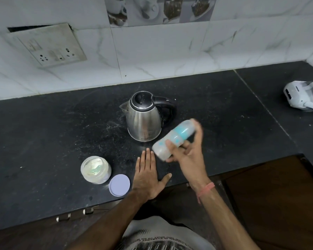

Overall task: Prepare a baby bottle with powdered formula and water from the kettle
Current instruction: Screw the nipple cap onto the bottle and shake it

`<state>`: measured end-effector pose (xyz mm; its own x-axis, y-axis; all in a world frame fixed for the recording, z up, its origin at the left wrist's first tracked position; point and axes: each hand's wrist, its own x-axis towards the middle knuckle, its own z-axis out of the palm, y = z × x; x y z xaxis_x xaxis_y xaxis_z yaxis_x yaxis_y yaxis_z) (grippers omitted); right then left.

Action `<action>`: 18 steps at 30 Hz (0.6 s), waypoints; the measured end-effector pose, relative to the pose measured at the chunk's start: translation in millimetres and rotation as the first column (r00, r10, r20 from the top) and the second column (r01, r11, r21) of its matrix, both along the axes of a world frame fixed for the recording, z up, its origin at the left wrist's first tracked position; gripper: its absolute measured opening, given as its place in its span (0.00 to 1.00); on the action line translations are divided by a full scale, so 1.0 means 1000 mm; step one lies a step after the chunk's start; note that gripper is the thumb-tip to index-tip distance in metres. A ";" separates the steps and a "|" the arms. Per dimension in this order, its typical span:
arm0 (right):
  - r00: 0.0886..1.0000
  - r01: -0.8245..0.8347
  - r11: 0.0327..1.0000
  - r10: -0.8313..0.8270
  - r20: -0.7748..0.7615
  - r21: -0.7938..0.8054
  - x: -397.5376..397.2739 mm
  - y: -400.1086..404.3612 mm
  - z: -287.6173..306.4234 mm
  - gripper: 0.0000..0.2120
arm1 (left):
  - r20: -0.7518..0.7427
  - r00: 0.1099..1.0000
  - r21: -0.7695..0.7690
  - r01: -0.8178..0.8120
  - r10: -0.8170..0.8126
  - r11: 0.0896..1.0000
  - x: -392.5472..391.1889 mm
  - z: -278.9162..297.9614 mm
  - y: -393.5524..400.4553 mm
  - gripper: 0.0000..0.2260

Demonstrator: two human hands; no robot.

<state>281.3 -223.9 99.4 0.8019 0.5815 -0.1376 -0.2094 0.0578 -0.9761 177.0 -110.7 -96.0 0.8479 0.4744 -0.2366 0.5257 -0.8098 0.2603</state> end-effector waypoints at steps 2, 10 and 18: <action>0.980 -0.199 0.979 0.200 0.022 -0.038 -0.003 -0.006 0.003 0.49 | 0.029 1.000 -0.017 -0.003 0.003 1.000 -0.002 -0.001 0.000 0.54; 0.958 -0.285 0.959 0.285 0.018 0.005 -0.019 -0.010 0.006 0.50 | 0.167 0.985 -0.141 0.061 -0.037 0.988 -0.004 -0.026 0.006 0.49; 0.977 -0.208 0.978 0.208 0.047 0.010 -0.007 -0.007 0.009 0.48 | 0.008 1.000 -0.026 0.024 -0.024 0.999 -0.003 0.003 0.002 0.55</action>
<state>274.5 -231.0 108.2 0.6683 0.7380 -0.0940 -0.1743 0.0324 -0.9842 173.6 -108.7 -93.5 0.8609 0.4478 -0.2416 0.5041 -0.8150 0.2858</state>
